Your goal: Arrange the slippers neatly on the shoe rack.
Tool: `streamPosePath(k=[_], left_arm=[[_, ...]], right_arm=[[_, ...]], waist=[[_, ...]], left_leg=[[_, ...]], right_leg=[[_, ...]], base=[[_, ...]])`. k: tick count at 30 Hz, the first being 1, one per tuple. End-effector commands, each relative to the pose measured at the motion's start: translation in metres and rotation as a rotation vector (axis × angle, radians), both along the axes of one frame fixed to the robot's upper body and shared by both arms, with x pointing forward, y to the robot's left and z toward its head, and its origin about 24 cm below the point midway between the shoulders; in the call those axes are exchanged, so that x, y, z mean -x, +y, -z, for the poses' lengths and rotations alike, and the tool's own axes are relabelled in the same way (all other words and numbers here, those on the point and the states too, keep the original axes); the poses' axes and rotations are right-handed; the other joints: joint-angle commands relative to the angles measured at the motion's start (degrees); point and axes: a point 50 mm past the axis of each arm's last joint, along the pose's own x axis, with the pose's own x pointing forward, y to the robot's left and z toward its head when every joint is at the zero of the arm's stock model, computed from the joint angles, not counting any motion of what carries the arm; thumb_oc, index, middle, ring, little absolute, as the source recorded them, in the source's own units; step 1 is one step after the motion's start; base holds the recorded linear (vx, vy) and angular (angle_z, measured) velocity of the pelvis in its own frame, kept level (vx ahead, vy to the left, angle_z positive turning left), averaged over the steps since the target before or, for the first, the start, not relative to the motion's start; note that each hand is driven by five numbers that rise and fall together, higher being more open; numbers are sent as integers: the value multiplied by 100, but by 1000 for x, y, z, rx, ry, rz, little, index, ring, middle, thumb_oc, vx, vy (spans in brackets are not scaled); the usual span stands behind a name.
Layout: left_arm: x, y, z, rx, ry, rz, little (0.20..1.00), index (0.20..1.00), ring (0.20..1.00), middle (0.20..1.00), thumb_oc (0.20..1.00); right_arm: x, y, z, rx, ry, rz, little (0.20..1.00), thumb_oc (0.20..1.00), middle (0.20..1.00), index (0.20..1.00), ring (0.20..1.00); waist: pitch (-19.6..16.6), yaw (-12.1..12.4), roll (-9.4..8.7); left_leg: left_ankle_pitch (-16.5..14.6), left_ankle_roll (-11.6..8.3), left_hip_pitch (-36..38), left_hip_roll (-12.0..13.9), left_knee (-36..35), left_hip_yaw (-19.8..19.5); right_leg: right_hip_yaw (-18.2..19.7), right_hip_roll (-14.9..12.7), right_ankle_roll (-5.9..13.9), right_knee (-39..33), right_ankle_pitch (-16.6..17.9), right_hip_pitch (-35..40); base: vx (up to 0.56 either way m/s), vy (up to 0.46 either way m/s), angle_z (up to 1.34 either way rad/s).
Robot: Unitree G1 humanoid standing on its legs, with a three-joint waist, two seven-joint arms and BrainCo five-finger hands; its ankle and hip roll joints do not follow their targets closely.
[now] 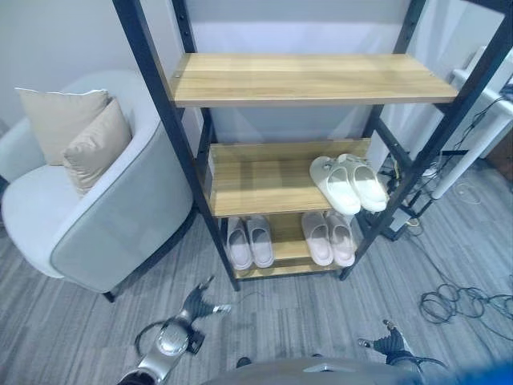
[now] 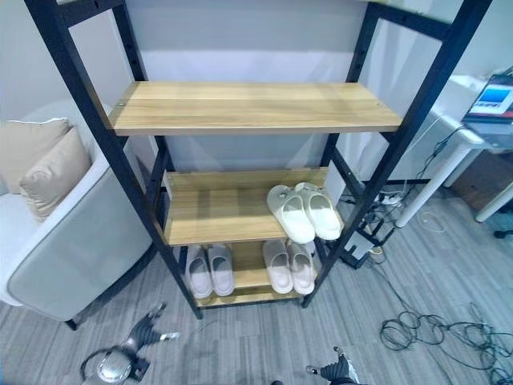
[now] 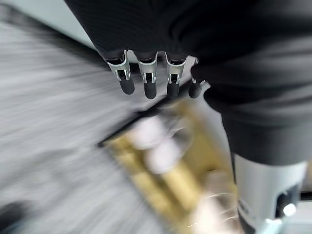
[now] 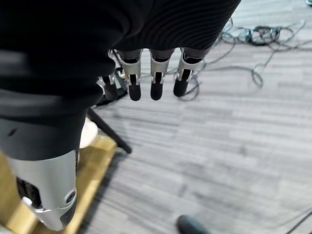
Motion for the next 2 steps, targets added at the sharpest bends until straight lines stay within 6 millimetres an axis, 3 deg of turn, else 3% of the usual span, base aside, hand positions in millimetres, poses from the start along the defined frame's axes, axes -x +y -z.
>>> streamPosePath(k=[1,2], left_arm=[[5,12,6,-100,84,-21,1000,1000,1000,1000,1000],[12,13,8,-106,110,-44,1000,1000,1000,1000,1000]], right_arm=[[8,-9,2,-9,58,62,1000,1000,1000,1000,1000],[12,-9,3,-12,73,72,1000,1000,1000,1000,1000]], waist=[[51,32,-26],[43,28,-25]], left_leg=[[-428,-190,94,128,61,-269],[-437,-189,119,125,61,-262]], right_leg=[[-346,-145,518,61,-59,183],[-333,-140,514,61,-67,194]], base=[[0,0,0],[-31,41,2]])
